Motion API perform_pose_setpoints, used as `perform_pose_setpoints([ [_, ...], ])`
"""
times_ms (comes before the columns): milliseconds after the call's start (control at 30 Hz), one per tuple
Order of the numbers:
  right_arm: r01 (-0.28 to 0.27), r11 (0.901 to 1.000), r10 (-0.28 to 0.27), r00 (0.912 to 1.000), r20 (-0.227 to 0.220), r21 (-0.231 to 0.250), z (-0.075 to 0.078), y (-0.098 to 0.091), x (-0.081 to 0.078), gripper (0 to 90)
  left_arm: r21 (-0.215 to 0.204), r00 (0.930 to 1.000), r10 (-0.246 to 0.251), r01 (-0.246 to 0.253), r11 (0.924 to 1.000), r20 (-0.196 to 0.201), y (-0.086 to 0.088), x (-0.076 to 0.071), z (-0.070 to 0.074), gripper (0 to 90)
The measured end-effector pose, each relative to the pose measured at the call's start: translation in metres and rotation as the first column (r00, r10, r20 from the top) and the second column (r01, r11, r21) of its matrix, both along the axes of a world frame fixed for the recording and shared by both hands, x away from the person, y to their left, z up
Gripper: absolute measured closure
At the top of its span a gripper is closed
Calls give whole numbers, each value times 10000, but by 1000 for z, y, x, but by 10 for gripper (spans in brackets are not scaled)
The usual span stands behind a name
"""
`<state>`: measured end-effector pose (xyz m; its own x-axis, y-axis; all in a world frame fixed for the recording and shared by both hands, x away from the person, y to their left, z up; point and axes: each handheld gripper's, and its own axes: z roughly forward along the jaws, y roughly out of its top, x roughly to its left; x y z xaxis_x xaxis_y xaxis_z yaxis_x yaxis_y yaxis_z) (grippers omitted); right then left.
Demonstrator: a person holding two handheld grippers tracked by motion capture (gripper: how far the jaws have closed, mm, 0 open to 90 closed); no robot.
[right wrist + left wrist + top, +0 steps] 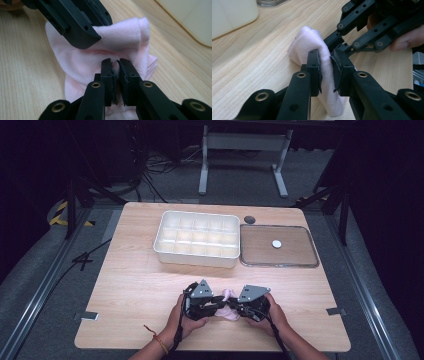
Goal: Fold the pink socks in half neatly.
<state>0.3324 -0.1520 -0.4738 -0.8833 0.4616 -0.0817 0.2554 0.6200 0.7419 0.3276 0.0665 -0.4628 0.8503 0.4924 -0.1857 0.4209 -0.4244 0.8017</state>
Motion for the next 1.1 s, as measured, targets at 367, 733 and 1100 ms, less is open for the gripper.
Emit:
perform_pose_setpoints([
  [367, 449, 9985, -438, 9985, -328, 319, 5, -23, 3, 785, 118, 9998, 108, -109, 9999, 160, 3, 3, 3, 820],
  [733, 521, 9985, -520, 9986, -115, 147, -2, -9, 7, 795, 486, 9992, 107, -125, 9987, 376, -16, 0, -2, 779],
  [1100, 400, 9991, -397, 9990, -209, 119, 6, -22, 6, 739, 308, 9993, 21, -32, 9995, 376, -11, 1, -2, 811],
])
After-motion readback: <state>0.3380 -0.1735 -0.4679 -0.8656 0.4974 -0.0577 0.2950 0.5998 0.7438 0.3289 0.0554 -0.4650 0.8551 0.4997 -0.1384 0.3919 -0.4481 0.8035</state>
